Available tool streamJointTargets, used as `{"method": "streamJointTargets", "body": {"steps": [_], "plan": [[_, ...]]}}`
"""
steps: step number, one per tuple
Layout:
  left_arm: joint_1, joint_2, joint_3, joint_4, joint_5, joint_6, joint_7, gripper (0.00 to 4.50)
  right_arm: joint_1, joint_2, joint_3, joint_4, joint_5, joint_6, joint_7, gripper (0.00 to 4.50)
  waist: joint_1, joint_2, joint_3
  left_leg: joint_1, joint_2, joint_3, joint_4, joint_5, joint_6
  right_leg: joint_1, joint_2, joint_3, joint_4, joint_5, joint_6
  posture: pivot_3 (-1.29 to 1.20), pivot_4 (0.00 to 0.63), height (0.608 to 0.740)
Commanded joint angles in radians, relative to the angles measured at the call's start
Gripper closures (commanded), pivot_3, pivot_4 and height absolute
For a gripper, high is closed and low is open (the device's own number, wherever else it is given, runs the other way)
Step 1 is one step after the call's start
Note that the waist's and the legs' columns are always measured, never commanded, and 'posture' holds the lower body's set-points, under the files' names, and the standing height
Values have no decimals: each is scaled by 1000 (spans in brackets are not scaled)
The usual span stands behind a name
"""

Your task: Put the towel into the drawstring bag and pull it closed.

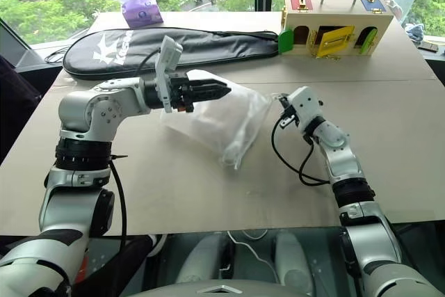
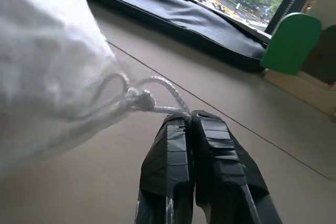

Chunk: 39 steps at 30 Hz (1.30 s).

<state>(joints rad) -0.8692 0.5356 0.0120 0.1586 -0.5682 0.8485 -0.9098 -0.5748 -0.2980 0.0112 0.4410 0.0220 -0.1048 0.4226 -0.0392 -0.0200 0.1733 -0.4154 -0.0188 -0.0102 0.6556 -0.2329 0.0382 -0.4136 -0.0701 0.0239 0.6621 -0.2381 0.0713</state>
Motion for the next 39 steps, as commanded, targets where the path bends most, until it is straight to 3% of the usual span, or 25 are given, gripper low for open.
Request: {"method": "streamJointTargets", "body": {"steps": [1,5,9,13,17,23,30,33,38,39], "plan": [[12,2,23,-86,-34,-36,-44,1517,-24,-2,-90,-68,42,23,-88,4500,0,0,0,0,0,0,0,0,0,0,0,0,0,0,0,0,150,740],[123,44,-18,-278,-124,69,-116,1517,-13,8,-105,-139,44,78,-135,4500,-3,0,0,-1,0,1,0,0,0,-1,0,1,-1,0,0,0,150,740],[261,133,-79,-426,-64,43,-108,1517,5,22,-99,-213,48,131,-153,4500,-6,1,0,1,2,2,-2,0,0,-1,0,2,-1,0,0,0,150,740],[375,67,-87,-514,1,-4,61,1517,27,45,-86,-251,49,160,-159,4500,5,1,0,1,1,1,-2,-2,3,0,0,1,0,0,0,0,150,740],[531,-13,-211,-602,193,-199,209,1517,39,66,-78,-266,48,171,-160,4500,7,0,0,0,-1,1,-1,-2,4,0,-1,2,0,0,0,0,150,740],[638,-92,-284,-586,325,-318,322,1517,40,70,-68,-276,44,175,-151,4500,8,1,0,1,0,0,-1,-2,3,0,-1,1,0,0,-1,0,150,740],[675,-108,-297,-499,382,-358,335,1517,46,65,-69,-282,41,176,-148,4500,7,1,0,1,0,0,-1,-2,4,0,0,1,0,1,-1,0,150,740],[691,-109,-293,-471,394,-375,329,2292,52,64,-70,-287,40,176,-150,4500,7,1,0,1,0,0,-1,-2,4,0,0,0,0,1,-1,0,150,740],[713,-137,-242,-456,334,-374,306,4450,62,64,-73,-296,37,175,-158,4500,7,1,0,1,0,0,-1,-2,4,0,-1,0,0,1,-1,0,150,740],[715,-138,-236,-453,333,-378,303,4450,63,64,-73,-297,37,175,-158,4500,7,1,0,1,0,0,-1,-2,4,0,-1,0,0,1,-1,0,150,740]]}}
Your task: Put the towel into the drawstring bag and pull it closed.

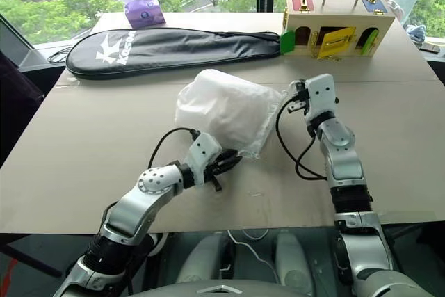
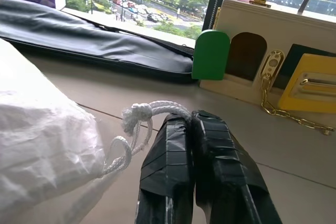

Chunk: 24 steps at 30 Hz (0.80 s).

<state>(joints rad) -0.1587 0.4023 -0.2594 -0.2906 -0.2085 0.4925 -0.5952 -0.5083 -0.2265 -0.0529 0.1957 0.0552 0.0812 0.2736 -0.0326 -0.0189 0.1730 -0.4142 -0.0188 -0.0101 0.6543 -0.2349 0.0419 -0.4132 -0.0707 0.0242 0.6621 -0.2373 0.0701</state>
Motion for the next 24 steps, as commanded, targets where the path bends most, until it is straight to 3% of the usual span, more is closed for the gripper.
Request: {"method": "streamJointTargets", "body": {"steps": [1,9,16,24], "plan": [[6,-15,55,0,-39,-23,-6,4450,-2,-7,-9,-52,3,-11,-10,4500,0,0,0,0,0,0,0,0,0,0,0,0,0,0,0,0,150,740],[10,-120,279,-15,-168,-57,76,4450,0,-8,-46,-60,-1,-22,-75,4500,-1,0,0,0,0,0,0,0,0,0,0,0,0,0,0,0,150,740],[-125,-240,499,85,-190,-80,349,4450,2,21,-147,-101,10,-8,-248,4500,16,0,0,-1,0,-1,1,0,0,0,0,-1,1,0,0,0,150,740],[-34,-259,499,20,-191,-63,392,4450,54,130,-181,-294,63,137,-371,4500,17,0,0,-1,0,0,1,0,0,0,0,-1,-1,0,0,0,150,740]]}}
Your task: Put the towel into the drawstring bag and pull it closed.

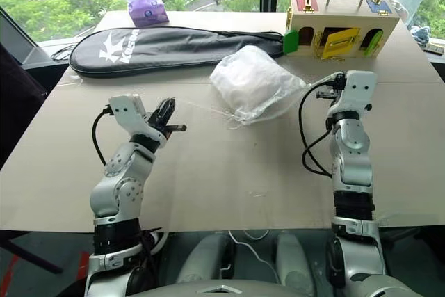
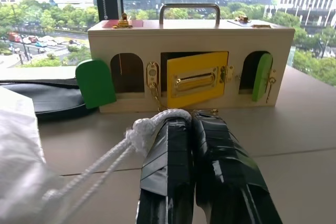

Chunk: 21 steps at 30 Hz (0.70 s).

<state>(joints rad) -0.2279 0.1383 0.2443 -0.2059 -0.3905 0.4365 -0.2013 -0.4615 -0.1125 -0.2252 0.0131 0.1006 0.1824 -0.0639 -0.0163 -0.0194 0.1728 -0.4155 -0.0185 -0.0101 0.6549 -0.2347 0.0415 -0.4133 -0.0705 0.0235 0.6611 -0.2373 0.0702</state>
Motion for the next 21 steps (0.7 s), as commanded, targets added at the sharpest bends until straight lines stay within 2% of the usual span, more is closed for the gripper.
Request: {"method": "streamJointTargets", "body": {"steps": [1,6,8,10,12,13,15,19,20,21], "plan": [[47,6,-2,-66,-7,-9,2,4450,13,29,-9,-138,23,56,-47,4500,1,0,0,0,0,0,0,0,0,0,0,0,0,0,0,0,150,740],[48,5,22,-51,-21,-4,37,4450,60,78,12,-277,42,169,-83,4500,3,0,0,1,0,-2,0,0,0,0,0,-1,1,0,0,0,150,740],[57,23,-16,-59,-22,-6,-13,4450,81,77,45,-313,33,202,-67,4500,3,0,0,1,0,-1,0,0,0,0,0,-1,1,0,-1,0,150,740],[106,121,-166,-99,13,-42,-211,4450,101,74,73,-332,23,216,-55,4500,1,0,0,1,-1,-1,0,0,0,0,0,-1,1,0,-1,0,150,740],[143,204,-260,-105,39,-79,-347,4450,111,74,82,-337,21,221,-51,4500,-1,1,0,1,-1,-1,0,0,0,0,0,-1,1,0,-1,0,150,740],[151,234,-274,-86,54,-102,-376,4064,115,70,86,-340,19,224,-45,4500,-1,2,-1,1,-1,0,-1,0,0,0,0,-1,0,0,-1,0,150,740],[151,257,-271,-53,60,-128,-394,3735,120,59,96,-343,12,226,-34,4500,-1,2,-1,1,-1,0,-2,0,0,0,0,0,0,0,-1,0,150,740],[47,262,-226,58,48,-164,-408,1864,129,34,112,-341,0,220,-13,4500,2,2,-1,2,1,-1,-1,0,0,0,1,-1,1,0,-1,0,150,740],[14,263,-220,84,37,-163,-423,1525,128,31,114,-337,0,219,-9,4500,3,2,-1,2,1,-1,-1,1,-1,0,2,-2,1,0,-2,0,150,740],[-13,261,-215,104,17,-151,-442,1525,127,29,116,-333,0,217,-6,4500,3,2,-1,1,1,-2,-1,1,-1,0,2,-2,1,0,-2,0,150,740]]}}
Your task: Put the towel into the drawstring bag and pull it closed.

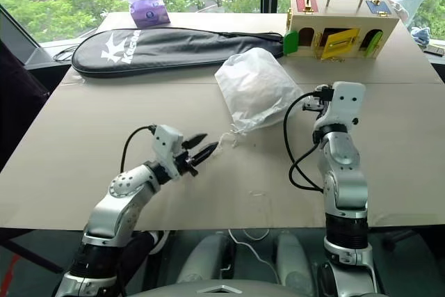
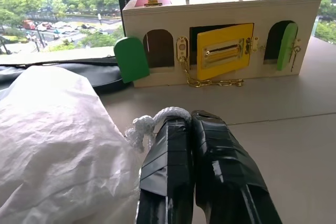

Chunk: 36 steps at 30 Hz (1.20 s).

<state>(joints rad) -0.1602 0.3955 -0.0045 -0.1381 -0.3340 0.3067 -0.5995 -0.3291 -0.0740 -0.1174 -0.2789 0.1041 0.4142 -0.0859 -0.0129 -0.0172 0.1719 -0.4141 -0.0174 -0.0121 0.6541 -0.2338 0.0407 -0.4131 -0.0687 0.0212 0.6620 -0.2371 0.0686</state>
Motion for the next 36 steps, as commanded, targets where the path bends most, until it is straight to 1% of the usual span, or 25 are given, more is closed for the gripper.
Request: {"method": "streamJointTargets", "body": {"steps": [1,3,6,10,14,17,25,32,36], "plan": [[-112,-8,50,53,-90,22,-63,1525,-7,-11,11,-37,-6,-17,21,4500,-1,0,0,0,0,0,1,0,0,0,0,0,0,0,0,0,150,740],[-167,-16,54,81,-145,85,-105,1525,-11,-11,14,-29,-10,-22,27,4500,-2,0,0,0,-1,1,1,0,0,0,0,1,0,0,0,0,150,740],[-196,16,-11,110,-121,107,-193,1525,-14,-8,18,-21,-16,-31,28,4500,-4,0,0,-1,-1,1,0,0,0,0,-1,1,-1,0,1,0,150,740],[-220,24,-60,147,-102,125,-244,1525,-15,-3,20,-16,-25,-44,22,4500,-8,0,0,0,0,1,-1,0,0,0,0,1,-1,0,0,0,150,740],[-262,5,-80,218,-50,64,-246,1525,-15,1,16,-11,-29,-53,16,4500,-4,0,0,0,0,1,-1,0,0,0,0,0,-1,0,0,0,150,740],[-279,2,-113,269,19,-10,-247,1525,-14,0,14,-8,-29,-58,15,4500,-4,0,0,0,0,1,0,0,0,0,0,1,-1,0,0,0,150,740],[-316,-44,-149,366,107,-130,-239,1525,-9,3,10,-8,-29,-64,8,4500,-3,0,0,-1,0,1,-1,0,0,0,0,0,-1,0,0,0,150,740],[-387,-86,-158,506,186,-250,-204,1525,-11,5,12,-2,-32,-69,5,4500,-2,0,0,-1,-1,1,0,0,0,0,0,0,-1,0,1,0,150,740],[-413,-101,-153,566,199,-286,-214,1525,-10,4,12,-3,-34,-70,2,4500,-4,0,0,-1,-1,1,0,0,0,0,0,0,-1,0,1,0,150,740]]}}
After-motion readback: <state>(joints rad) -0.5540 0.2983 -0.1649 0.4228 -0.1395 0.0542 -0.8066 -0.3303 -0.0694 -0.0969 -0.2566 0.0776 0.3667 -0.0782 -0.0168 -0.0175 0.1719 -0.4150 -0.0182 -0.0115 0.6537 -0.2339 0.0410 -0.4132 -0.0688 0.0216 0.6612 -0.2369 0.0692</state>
